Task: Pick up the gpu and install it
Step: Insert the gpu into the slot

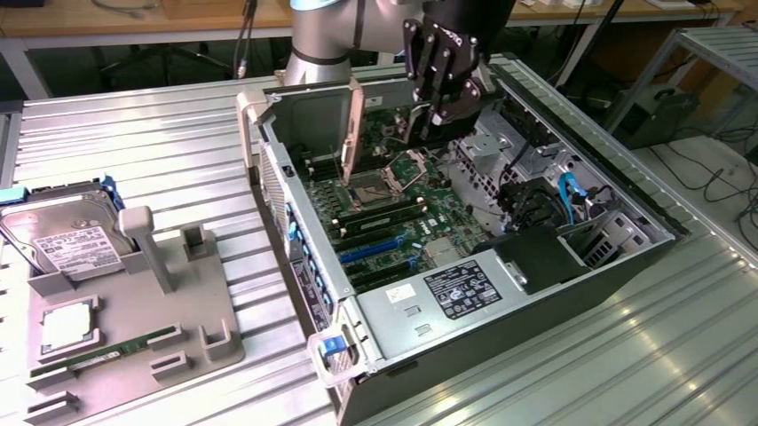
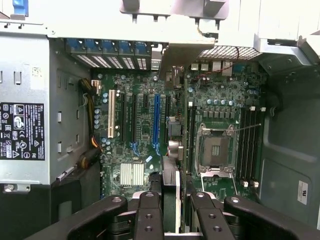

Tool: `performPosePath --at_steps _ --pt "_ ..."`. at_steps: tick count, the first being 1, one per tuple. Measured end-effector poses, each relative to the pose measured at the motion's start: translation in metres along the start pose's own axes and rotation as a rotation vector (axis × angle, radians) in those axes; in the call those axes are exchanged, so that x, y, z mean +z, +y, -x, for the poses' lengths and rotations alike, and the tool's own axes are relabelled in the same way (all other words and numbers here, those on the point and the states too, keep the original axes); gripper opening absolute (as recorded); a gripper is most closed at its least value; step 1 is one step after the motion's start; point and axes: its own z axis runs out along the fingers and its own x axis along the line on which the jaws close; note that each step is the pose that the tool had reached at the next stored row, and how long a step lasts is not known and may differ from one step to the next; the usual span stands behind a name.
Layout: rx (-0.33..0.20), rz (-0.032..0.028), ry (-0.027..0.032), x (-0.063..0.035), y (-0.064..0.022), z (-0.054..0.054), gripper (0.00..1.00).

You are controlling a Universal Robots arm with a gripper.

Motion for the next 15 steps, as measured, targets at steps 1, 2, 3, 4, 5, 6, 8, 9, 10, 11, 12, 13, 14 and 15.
performPosePath --at_steps 1,2,3,4,5,6,8,9,10,11,12,13,14,15 --pt "0.000 0.0000 -0.0001 0.0015 0.0000 0.0000 0.27" --pt "0.000 -0.0001 0.0000 0.0024 0.0001 -0.0001 0.27" --pt "0.000 -0.0002 0.0000 0.0035 0.0001 -0.0001 0.27" --pt "0.000 -0.0001 0.0000 0.0041 0.0001 -0.0001 0.27" --pt "0.000 -0.0001 0.0001 0.0046 0.0001 -0.0001 0.27" --pt "0.000 -0.0002 0.0000 0.0054 0.0001 -0.0002 0.27" --pt "0.000 -0.0002 0.0000 0.0069 0.0002 -0.0002 0.27" --pt "0.000 -0.0002 0.0000 0.0078 0.0002 -0.0002 0.27" --pt "0.000 -0.0002 0.0000 0.0087 0.0002 -0.0003 0.27" --pt "0.000 -0.0002 0.0001 0.0097 0.0002 -0.0003 0.27" --pt "0.000 -0.0002 0.0000 0.0102 0.0002 -0.0003 0.27" --pt "0.000 -0.0003 -0.0001 0.0106 0.0002 -0.0003 0.27" --pt "0.000 -0.0003 -0.0002 0.0109 0.0002 -0.0003 0.27" --pt "0.000 -0.0002 -0.0002 0.0112 0.0002 -0.0003 0.27"
